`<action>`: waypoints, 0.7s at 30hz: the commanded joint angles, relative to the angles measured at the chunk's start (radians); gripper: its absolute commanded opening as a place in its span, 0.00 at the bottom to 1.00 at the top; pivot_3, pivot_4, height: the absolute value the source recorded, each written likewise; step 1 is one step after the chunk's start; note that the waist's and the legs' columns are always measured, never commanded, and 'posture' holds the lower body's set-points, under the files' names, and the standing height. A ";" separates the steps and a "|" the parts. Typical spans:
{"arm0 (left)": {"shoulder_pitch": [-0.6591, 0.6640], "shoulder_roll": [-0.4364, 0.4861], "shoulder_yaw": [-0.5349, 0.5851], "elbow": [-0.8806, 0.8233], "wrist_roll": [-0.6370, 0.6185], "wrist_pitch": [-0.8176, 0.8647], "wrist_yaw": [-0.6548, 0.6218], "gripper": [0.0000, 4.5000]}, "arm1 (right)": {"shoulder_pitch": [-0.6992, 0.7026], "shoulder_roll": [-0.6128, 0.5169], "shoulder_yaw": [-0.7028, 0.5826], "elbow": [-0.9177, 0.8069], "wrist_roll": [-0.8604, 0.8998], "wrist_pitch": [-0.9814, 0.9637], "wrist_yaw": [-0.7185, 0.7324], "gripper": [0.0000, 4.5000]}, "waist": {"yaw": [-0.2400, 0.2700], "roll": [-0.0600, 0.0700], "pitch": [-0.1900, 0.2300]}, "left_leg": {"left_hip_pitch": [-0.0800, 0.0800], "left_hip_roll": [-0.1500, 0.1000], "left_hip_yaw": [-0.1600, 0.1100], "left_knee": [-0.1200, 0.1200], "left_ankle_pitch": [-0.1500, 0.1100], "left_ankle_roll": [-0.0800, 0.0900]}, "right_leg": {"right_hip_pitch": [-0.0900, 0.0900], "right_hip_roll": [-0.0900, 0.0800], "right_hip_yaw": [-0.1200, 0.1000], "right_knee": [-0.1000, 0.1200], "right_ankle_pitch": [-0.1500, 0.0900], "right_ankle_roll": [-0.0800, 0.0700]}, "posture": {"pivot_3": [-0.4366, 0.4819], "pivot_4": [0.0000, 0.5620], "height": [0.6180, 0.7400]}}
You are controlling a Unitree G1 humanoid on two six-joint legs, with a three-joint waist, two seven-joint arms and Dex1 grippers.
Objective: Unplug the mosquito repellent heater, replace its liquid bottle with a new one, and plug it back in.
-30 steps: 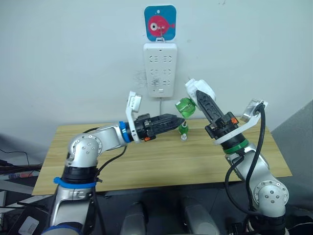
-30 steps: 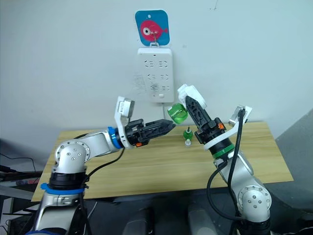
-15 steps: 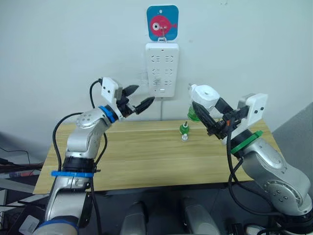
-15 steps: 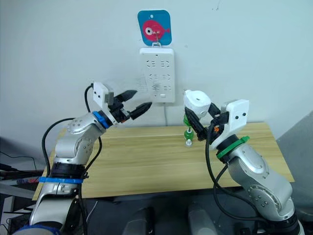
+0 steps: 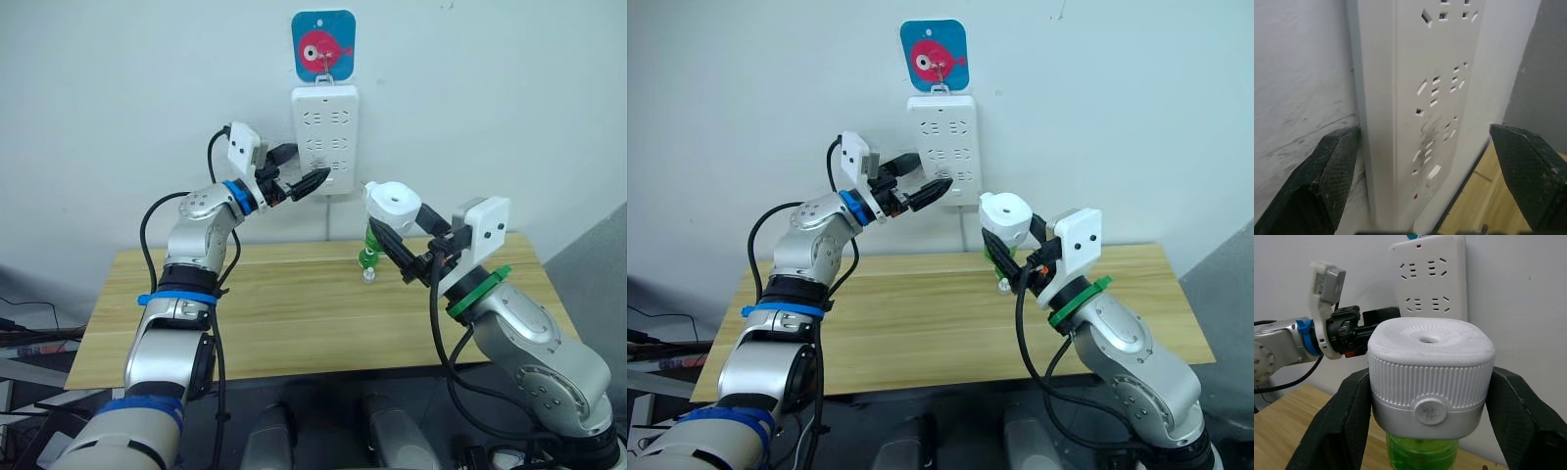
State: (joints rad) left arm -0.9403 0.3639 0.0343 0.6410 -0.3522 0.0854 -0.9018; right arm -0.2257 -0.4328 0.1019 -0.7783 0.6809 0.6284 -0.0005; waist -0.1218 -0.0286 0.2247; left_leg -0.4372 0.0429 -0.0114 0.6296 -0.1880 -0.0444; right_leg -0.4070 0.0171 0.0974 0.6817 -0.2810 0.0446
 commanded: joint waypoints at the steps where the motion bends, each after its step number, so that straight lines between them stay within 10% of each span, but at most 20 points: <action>1: -0.056 -0.009 0.006 0.008 0.005 -0.023 -0.040 1.00 | -0.014 0.014 -0.010 -0.043 -0.017 0.000 0.016 0.67 | 0.000 0.000 0.000 | 0.000 0.000 0.000 0.000 0.000 0.000 | 0.000 0.000 0.000 0.000 0.000 0.000 | 0.27 0.32 1.00; 7: -0.090 -0.002 0.021 0.047 0.016 -0.044 -0.071 0.87 | -0.047 0.047 -0.010 -0.016 -0.039 0.029 0.024 0.67 | -0.007 0.000 0.000 | 0.000 0.000 -0.001 0.000 0.000 0.000 | 0.000 0.000 0.000 0.000 0.000 0.000 | 0.27 0.33 1.00; 14: -0.113 0.004 0.031 0.110 0.057 -0.073 -0.037 0.36 | -0.141 0.079 0.007 0.076 -0.108 0.073 0.024 0.67 | -0.010 0.000 0.000 | 0.000 0.000 -0.001 0.000 0.000 0.000 | 0.000 0.000 -0.001 0.000 0.000 0.000 | 0.27 0.33 1.00; 21: -0.116 0.008 0.036 0.116 0.062 -0.054 -0.043 0.30 | -0.234 0.138 0.051 0.239 -0.235 0.042 0.043 0.67 | -0.010 0.000 0.000 | 0.000 -0.001 -0.002 0.003 0.001 0.000 | 0.002 0.000 -0.001 0.001 0.002 0.003 | 0.28 0.34 1.00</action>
State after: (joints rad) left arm -1.0288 0.3592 0.0489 0.7596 -0.3050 0.0299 -0.9836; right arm -0.4282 -0.3017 0.1509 -0.5483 0.4800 0.7069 0.0244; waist -0.1321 -0.0289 0.2246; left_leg -0.4373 0.0421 -0.0134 0.6329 -0.1874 -0.0441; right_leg -0.4049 0.0166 0.0965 0.6822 -0.2793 0.0474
